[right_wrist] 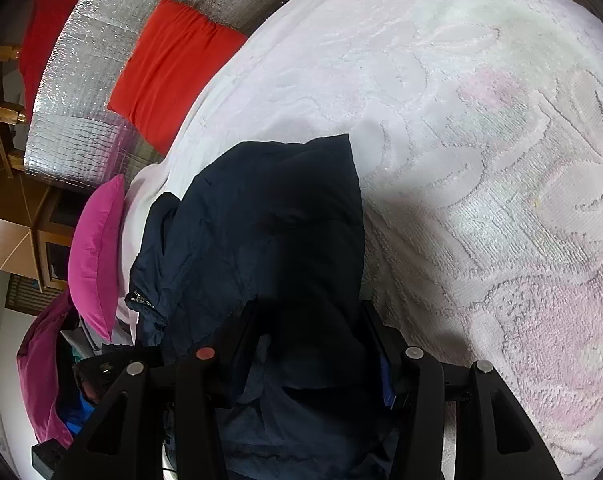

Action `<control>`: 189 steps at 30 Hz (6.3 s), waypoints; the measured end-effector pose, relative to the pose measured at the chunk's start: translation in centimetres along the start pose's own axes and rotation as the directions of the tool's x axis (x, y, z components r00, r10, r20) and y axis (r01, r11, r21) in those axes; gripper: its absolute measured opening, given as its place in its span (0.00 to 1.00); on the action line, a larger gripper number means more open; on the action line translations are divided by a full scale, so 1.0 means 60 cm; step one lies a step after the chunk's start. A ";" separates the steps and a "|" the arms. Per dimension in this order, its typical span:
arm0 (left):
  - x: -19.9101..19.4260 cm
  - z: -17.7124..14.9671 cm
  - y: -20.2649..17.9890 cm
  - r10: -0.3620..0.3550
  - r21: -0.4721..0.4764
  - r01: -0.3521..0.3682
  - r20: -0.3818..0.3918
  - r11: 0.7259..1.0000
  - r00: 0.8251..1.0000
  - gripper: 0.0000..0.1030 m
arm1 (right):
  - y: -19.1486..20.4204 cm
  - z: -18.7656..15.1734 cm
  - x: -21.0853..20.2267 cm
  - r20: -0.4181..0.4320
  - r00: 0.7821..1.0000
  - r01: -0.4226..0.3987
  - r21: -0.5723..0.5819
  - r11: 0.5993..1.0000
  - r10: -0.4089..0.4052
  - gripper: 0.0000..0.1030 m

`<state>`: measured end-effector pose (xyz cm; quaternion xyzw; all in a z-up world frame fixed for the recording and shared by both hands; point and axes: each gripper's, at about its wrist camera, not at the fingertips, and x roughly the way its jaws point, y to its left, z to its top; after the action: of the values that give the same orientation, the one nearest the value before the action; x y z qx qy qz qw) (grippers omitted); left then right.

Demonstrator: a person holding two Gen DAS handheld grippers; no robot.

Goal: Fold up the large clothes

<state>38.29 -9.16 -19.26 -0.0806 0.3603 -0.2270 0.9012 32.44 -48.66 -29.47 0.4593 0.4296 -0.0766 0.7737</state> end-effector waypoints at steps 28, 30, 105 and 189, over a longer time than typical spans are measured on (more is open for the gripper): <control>-0.125 0.013 0.230 0.134 -0.320 -0.086 0.130 0.944 0.982 0.69 | 0.067 -0.012 -0.096 0.281 0.944 0.227 -0.165 0.960 -0.175 0.72; -0.126 0.010 0.258 0.125 -0.389 -0.068 0.124 0.919 0.984 0.74 | 0.086 -0.030 -0.123 0.369 0.917 0.239 -0.208 0.948 -0.150 0.72; 0.077 -0.010 -0.016 -0.318 -0.137 0.301 -0.126 0.944 0.940 0.10 | 0.139 -0.065 -0.062 0.010 0.969 -0.233 -0.286 0.929 0.246 0.49; 0.003 -0.049 0.254 0.269 -0.314 -0.352 -0.280 0.882 0.922 0.67 | 0.175 -0.112 -0.050 0.069 0.974 -0.163 -0.455 0.876 0.217 0.14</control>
<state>41.73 4.26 -26.21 -0.1575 0.5047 -0.0171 0.8486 31.95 -38.31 -21.93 0.3042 0.3421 0.0733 0.8860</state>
